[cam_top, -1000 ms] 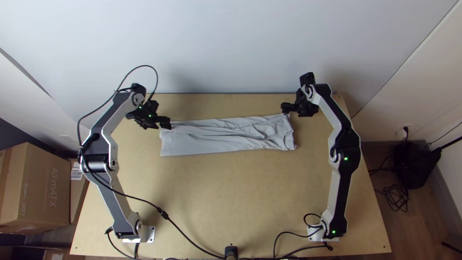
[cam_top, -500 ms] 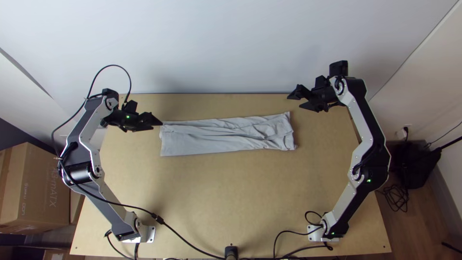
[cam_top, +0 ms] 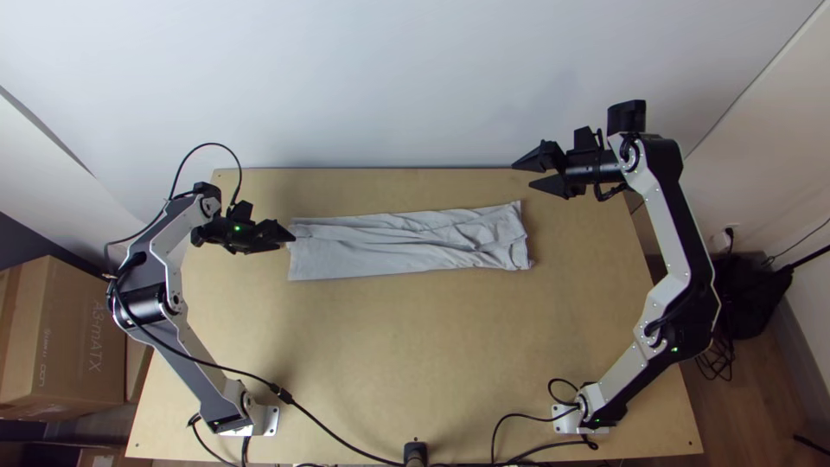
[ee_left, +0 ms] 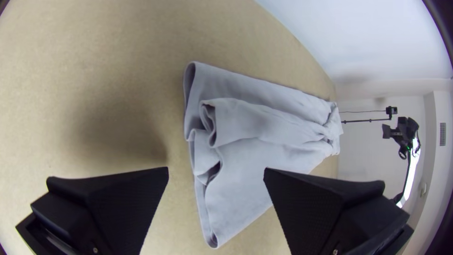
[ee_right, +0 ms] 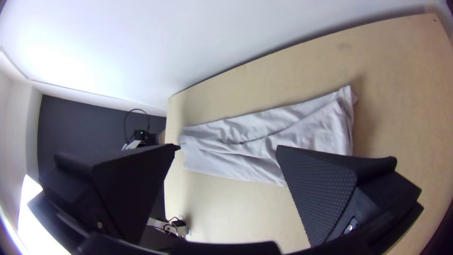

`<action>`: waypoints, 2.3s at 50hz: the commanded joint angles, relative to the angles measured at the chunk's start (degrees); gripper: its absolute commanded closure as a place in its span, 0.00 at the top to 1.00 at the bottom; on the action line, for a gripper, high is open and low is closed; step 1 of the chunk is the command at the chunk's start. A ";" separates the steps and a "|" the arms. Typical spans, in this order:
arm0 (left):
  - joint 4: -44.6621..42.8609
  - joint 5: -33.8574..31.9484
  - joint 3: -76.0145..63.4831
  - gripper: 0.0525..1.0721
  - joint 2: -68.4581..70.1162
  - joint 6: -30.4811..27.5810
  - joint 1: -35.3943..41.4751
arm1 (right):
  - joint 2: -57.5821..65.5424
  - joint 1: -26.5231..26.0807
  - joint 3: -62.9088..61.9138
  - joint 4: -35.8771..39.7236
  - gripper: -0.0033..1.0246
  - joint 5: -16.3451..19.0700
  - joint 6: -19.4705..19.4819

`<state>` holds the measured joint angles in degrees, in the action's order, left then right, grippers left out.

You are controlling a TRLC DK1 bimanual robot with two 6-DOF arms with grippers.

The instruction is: Fold the t-shirt

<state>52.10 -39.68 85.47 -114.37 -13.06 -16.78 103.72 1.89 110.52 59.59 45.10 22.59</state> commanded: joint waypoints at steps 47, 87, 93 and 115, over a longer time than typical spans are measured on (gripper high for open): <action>-15.89 7.69 -7.51 0.03 1.43 9.19 10.97 | -9.15 3.47 -1.27 0.61 0.96 1.39 3.43; 0.37 28.08 5.32 0.03 4.06 -16.30 -16.62 | -13.19 0.13 -14.46 -0.62 0.96 0.25 -3.69; 1.69 33.27 8.57 0.03 5.91 -16.38 -15.83 | -13.63 -0.04 -15.16 -0.62 0.96 -1.60 -4.22; 2.22 56.91 14.28 0.03 15.93 -14.19 4.91 | -16.97 -2.95 -18.50 -0.62 0.96 -3.18 -5.54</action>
<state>53.67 13.15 97.03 -101.10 -27.88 -16.27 89.19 0.03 93.71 59.05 41.98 17.93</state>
